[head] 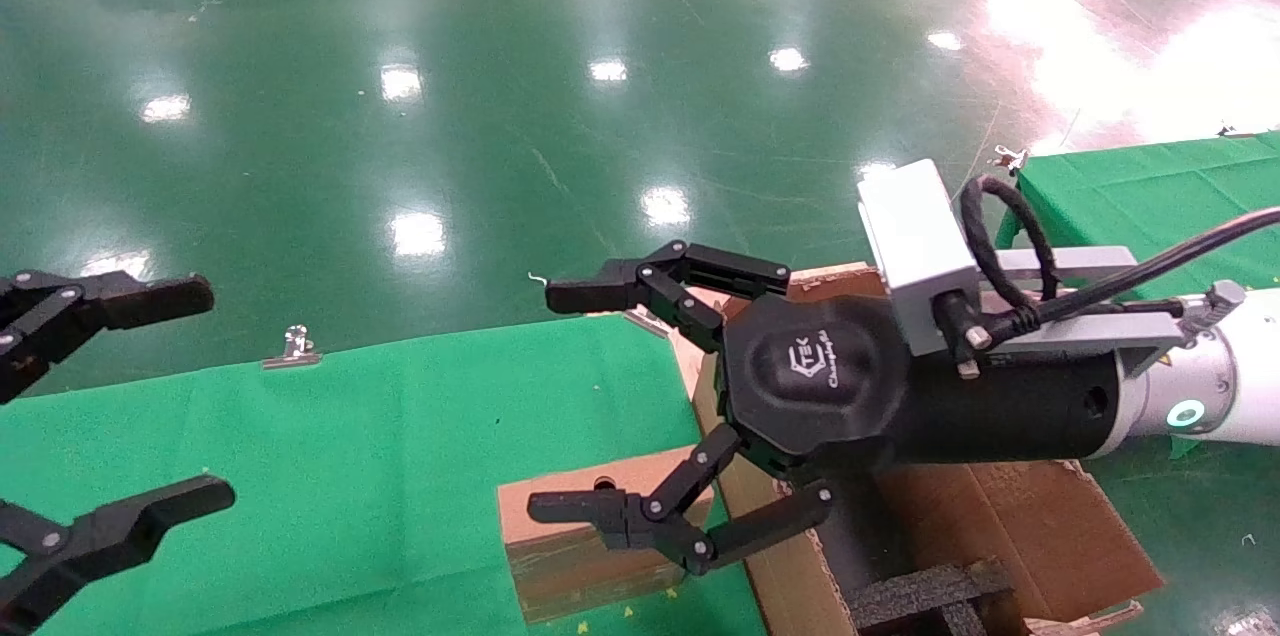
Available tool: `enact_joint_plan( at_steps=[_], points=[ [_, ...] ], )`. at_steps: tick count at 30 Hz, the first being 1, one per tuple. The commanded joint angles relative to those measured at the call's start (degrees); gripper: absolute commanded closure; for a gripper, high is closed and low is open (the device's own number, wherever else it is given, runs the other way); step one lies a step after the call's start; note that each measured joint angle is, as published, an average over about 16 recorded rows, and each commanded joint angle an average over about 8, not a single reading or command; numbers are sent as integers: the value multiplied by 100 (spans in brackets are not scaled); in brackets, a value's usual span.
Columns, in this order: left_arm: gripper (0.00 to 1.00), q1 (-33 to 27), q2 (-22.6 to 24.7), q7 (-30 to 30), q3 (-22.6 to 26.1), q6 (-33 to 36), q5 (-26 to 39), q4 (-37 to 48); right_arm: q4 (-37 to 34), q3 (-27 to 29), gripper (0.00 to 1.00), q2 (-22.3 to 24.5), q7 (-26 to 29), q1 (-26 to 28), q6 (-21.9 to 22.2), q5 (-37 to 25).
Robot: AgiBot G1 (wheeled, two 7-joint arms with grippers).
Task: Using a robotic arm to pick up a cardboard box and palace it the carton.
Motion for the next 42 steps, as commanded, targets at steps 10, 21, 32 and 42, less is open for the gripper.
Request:
enact_joint_plan(
  at_steps=[10,21,32,42],
  points=[
    [0,0,0,0,0,0,0,0,0,0,0,0,0,0,0,0],
    [0,0,0,0,0,0,0,0,0,0,0,0,0,0,0,0],
    [100,0,0,0,0,0,0,0,0,0,0,0,0,0,0,0],
    [100,0,0,0,0,0,0,0,-23,-101,0,-3,44,104,-80,-173]
  ],
)
